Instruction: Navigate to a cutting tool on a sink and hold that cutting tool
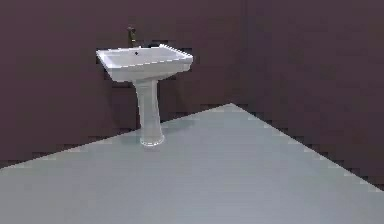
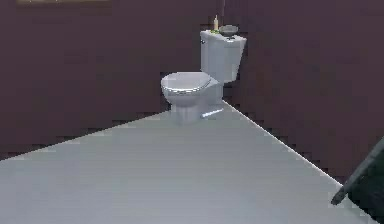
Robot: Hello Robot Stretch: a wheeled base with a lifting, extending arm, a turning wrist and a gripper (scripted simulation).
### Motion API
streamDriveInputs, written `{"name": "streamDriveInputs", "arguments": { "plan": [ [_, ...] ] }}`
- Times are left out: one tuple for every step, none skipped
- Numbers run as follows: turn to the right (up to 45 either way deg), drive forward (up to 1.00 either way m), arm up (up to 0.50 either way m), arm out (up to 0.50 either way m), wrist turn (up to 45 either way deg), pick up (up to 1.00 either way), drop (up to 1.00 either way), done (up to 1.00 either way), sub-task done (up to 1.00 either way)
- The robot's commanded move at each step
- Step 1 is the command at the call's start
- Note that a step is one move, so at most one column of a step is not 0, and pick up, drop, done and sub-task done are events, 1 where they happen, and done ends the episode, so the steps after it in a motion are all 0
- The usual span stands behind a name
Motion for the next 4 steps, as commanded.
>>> {"name": "streamDriveInputs", "arguments": {
  "plan": [
    [-30.0,0.00,0.00,0.00,0.0,0.00,0.00,0.00,0.00],
    [0.0,0.75,0.00,0.00,0.0,0.00,0.00,0.00,0.00],
    [45.0,0.00,0.00,0.00,0.0,0.00,0.00,0.00,0.00],
    [6.0,0.00,0.00,0.00,0.0,0.00,0.00,0.00,0.00]
  ]
}}
